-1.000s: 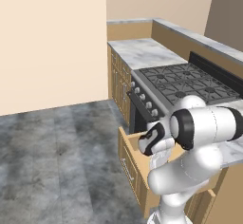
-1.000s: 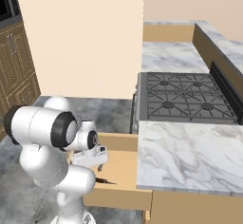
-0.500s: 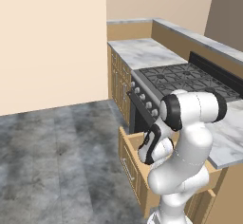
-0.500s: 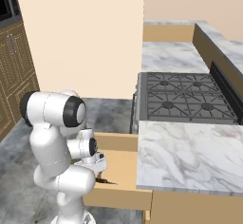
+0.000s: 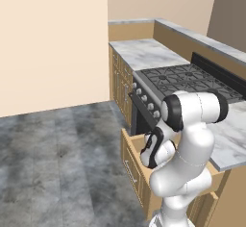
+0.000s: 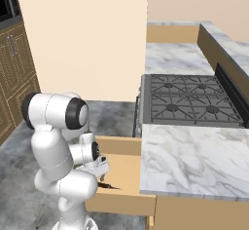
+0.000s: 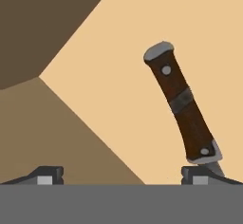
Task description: Open the drawer on the right and place the cutting tools on the cutting board.
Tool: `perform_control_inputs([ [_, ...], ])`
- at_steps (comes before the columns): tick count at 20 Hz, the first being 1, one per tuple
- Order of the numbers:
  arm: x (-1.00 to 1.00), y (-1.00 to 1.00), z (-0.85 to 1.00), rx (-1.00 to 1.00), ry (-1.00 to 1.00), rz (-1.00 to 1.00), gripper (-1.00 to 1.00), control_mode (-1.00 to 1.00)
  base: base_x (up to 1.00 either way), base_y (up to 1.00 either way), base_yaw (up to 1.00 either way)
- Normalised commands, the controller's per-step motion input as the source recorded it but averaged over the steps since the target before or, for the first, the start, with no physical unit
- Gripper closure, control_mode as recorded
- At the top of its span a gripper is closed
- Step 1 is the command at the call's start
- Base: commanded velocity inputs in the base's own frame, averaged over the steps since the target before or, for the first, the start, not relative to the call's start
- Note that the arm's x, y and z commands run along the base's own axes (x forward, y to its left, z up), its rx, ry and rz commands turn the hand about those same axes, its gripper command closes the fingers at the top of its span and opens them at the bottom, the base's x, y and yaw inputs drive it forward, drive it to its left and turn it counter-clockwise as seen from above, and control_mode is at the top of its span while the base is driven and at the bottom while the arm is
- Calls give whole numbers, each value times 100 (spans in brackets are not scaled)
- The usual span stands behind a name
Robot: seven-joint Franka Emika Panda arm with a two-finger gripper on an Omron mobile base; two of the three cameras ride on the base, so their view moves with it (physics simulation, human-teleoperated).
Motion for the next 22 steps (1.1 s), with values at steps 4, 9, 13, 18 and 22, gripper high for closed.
perform_control_inputs([
  [4, 0, -1, -1, 0, -15, 1, -100, -100, 0, 0, 0],
  [9, 0, -3, -2, 0, -8, 3, -100, -100, 0, 0, 0],
  [13, -8, -65, 44, 23, -15, 19, -100, -100, 0, 0, 0],
  [18, 0, -33, 1, 9, 0, 11, -100, -100, 0, 0, 0],
  [22, 0, 1, -15, 0, 0, 0, -100, -100, 0, 0, 0],
])
